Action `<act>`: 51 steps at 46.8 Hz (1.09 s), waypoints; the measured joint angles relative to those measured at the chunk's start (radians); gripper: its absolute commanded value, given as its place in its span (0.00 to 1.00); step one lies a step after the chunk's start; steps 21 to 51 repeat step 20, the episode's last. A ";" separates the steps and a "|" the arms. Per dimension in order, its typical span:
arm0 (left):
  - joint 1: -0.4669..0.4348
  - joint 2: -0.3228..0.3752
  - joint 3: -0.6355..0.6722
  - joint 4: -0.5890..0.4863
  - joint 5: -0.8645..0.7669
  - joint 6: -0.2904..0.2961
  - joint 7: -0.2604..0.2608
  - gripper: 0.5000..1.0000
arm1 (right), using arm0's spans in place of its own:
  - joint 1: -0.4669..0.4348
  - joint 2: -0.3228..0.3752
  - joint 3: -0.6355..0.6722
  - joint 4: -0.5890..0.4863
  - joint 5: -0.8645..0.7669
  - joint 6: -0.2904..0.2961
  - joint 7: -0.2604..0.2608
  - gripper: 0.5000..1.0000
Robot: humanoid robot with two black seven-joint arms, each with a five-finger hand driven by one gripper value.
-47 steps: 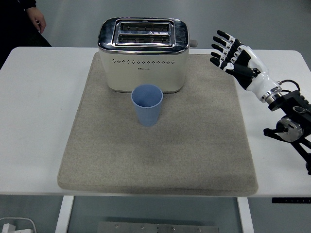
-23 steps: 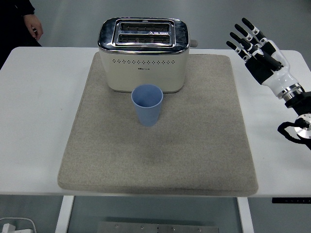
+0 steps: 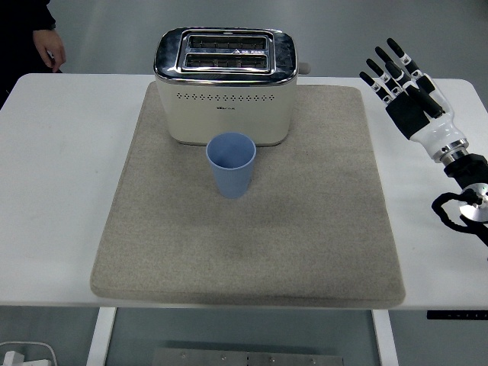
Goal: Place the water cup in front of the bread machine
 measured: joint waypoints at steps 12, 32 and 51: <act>0.000 0.000 -0.001 0.000 0.000 0.000 0.000 1.00 | 0.014 0.058 -0.001 -0.079 0.000 -0.012 -0.103 0.85; 0.000 0.000 -0.002 0.001 0.000 0.000 0.000 1.00 | 0.014 0.073 0.001 -0.089 0.000 -0.029 -0.112 0.85; 0.000 0.000 -0.002 0.001 0.000 0.000 0.000 1.00 | 0.014 0.073 0.001 -0.089 0.000 -0.029 -0.112 0.85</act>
